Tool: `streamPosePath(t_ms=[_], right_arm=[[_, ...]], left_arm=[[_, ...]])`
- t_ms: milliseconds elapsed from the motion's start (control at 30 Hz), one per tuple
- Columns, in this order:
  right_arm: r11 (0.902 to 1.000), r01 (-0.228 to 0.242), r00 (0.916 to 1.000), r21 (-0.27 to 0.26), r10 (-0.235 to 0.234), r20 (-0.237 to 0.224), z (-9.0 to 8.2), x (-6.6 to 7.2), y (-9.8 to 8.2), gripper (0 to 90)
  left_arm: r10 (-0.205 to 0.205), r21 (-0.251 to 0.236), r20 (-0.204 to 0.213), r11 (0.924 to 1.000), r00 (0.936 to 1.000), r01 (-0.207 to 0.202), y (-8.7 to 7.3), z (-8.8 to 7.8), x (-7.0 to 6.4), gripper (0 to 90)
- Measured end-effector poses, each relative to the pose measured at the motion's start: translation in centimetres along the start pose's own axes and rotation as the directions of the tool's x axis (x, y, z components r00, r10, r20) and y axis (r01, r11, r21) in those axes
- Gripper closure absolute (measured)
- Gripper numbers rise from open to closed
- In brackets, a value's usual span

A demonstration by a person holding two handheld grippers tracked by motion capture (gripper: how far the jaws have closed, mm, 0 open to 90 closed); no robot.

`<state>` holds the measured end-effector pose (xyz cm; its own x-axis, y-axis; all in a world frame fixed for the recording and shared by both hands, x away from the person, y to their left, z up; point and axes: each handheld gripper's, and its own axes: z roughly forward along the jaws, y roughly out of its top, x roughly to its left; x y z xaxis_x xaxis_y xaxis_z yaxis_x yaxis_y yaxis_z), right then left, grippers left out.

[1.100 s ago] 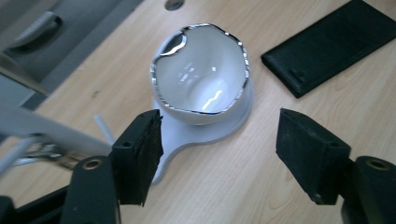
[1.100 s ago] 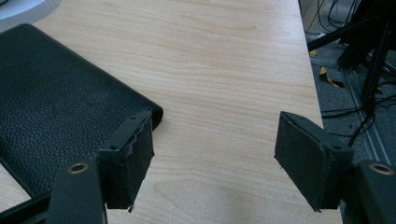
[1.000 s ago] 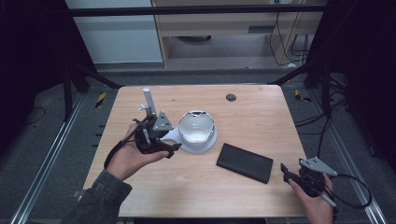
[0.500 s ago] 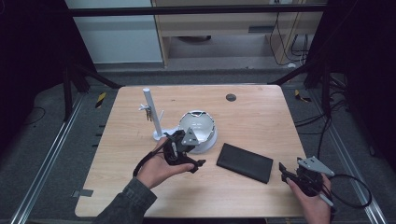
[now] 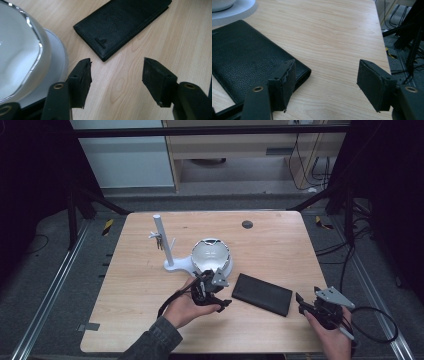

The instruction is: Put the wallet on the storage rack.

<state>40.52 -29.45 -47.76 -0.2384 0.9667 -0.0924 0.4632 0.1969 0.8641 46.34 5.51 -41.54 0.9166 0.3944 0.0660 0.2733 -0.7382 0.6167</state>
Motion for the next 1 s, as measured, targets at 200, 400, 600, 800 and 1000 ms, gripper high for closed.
streamPosePath(t_ms=[200,400,600,800,1000], right_arm=[[0.9996,0.011,0.9998,-0.026,-0.012,-0.015,-0.2,0.5,0.3,34.8],[0.9992,0.03,0.9992,-0.028,-0.03,-0.026,0.1,1.1,0.6,37.3],[0.9991,0.029,0.999,-0.032,-0.03,-0.032,0.1,1.2,0.7,37.8],[0.999,0.032,0.9987,-0.03,-0.033,-0.038,0.2,1.2,0.7,37.4],[0.9993,0.027,0.9988,-0.027,-0.028,-0.04,0.2,1.1,0.6,37.0]], left_arm=[[0.002,0.02,0.013,0.9998,0.9999,-0.003,0.1,2.3,-0.7,61.5],[-0.01,0.023,-0.007,0.9997,0.9999,0.01,0.2,3.8,-0.7,83.9],[-0.022,0.046,-0.025,0.9987,0.9994,0.023,-0.2,4.5,-0.4,90.0],[-0.034,0.073,-0.043,0.9966,0.9985,0.037,-0.6,5.4,0.4,90.0],[-0.037,0.102,-0.047,0.9939,0.9982,0.041,-0.8,6.2,1.0,90.0]])
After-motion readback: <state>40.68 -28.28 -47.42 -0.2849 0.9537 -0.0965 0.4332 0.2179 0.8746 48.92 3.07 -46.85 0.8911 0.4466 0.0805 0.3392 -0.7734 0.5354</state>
